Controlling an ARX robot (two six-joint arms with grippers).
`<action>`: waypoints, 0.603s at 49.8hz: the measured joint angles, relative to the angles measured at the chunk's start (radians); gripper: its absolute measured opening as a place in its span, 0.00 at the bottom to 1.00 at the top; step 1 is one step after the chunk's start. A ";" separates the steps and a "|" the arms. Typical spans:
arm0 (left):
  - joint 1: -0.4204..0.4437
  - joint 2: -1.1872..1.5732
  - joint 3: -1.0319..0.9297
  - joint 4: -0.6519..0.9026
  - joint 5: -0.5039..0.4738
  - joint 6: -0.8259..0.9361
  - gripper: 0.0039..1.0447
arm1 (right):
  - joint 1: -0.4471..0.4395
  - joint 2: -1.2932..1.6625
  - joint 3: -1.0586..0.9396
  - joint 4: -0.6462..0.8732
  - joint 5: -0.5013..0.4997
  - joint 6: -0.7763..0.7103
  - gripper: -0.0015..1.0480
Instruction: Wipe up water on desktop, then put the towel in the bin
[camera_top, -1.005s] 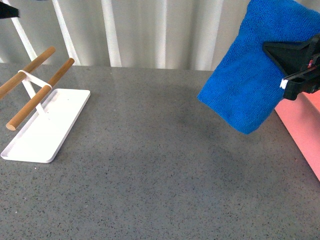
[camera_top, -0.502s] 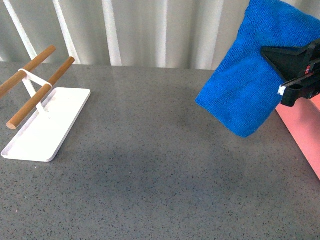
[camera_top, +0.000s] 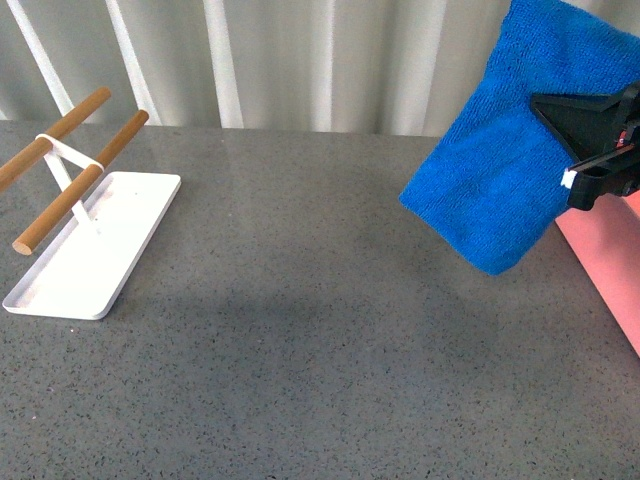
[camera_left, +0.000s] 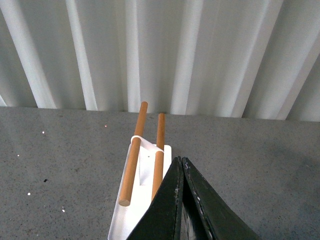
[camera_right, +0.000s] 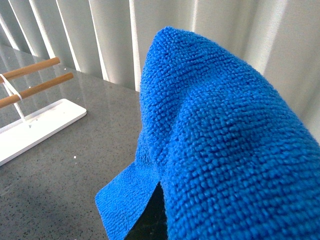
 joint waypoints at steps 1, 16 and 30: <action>-0.004 -0.013 -0.006 -0.006 -0.003 0.000 0.03 | -0.001 0.000 0.000 0.000 0.002 -0.001 0.04; -0.109 -0.219 -0.094 -0.122 -0.106 0.000 0.03 | 0.000 0.005 0.000 -0.004 0.011 -0.003 0.04; -0.109 -0.386 -0.120 -0.241 -0.109 0.000 0.03 | 0.009 0.015 0.000 0.000 0.018 -0.003 0.04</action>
